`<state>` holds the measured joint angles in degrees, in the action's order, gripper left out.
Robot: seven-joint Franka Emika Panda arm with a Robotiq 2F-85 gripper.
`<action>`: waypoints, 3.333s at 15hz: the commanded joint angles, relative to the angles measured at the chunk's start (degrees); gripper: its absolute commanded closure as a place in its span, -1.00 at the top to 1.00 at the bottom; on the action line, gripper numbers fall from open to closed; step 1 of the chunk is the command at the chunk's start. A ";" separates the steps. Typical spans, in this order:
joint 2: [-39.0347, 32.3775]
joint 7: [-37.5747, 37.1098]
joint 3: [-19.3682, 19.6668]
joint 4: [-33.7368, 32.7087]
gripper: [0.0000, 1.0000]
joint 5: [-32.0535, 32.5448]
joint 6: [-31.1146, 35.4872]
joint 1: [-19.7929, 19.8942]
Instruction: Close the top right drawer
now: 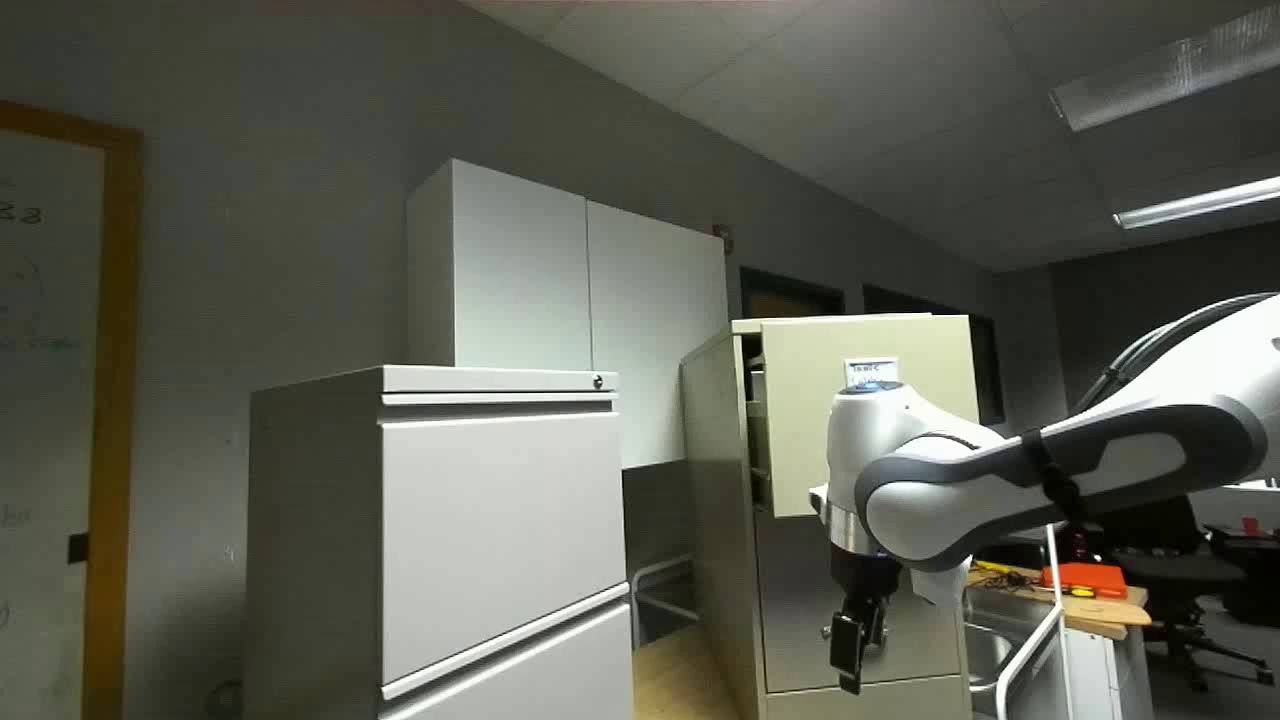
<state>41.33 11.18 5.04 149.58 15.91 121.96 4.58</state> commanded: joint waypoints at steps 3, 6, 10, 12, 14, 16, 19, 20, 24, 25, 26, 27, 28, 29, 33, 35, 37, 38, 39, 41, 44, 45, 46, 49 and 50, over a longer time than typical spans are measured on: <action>0.04 -0.06 0.03 -0.14 1.00 0.02 -0.01 -0.07; 0.04 -0.07 0.03 -0.14 1.00 0.02 -0.01 -0.07; 0.04 -0.07 0.03 -0.14 1.00 0.02 0.00 -0.07; 0.04 -0.07 0.03 -0.14 1.00 0.02 0.00 -0.07; 0.04 -0.07 0.03 -0.14 1.00 0.02 0.00 -0.07; 0.04 -0.07 0.03 -0.14 1.00 0.02 0.00 -0.07; 0.62 -2.23 -1.70 0.50 1.00 1.86 1.04 0.69; 0.94 -2.91 -2.35 0.38 1.00 2.44 1.25 0.73; 3.06 -6.05 -5.85 0.14 0.17 5.64 2.61 0.97; 4.00 -7.02 -6.79 0.08 0.02 6.37 2.79 0.93; 5.01 -8.13 -7.91 0.07 -0.16 7.54 3.28 0.97; 5.94 -9.71 -9.67 0.06 -0.29 9.97 4.27 1.67; 6.49 -10.57 -11.04 -0.37 -0.43 12.25 4.59 2.06; 6.93 -11.57 -12.24 -0.94 -0.61 14.51 4.82 2.52; 7.82 -16.24 -14.45 -2.13 -1.00 25.90 9.31 5.92; 7.83 -20.02 -14.32 -2.56 -1.00 32.70 12.51 8.09; 6.86 -24.96 -13.42 -3.81 -1.00 40.58 15.63 11.04; 6.47 -27.69 -12.87 -4.58 -1.00 44.58 16.66 12.49; 6.11 -30.98 -12.74 -5.37 -1.00 48.59 17.13 13.76; 5.17 -37.92 -12.43 -7.78 -1.00 56.29 16.52 15.23; 2.95 -49.50 -11.91 -11.83 -1.00 67.61 13.12 14.73; 2.22 -52.60 -11.32 -12.95 -1.00 70.75 11.42 13.48; 1.22 -54.61 -10.32 -14.19 -1.00 73.02 9.96 11.75; -2.13 -58.34 -7.42 -17.52 -1.00 76.48 5.93 6.91; -3.49 -58.79 -6.04 -18.76 -1.00 76.73 5.47 5.28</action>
<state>42.68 -44.85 -4.41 135.71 89.92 130.18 14.77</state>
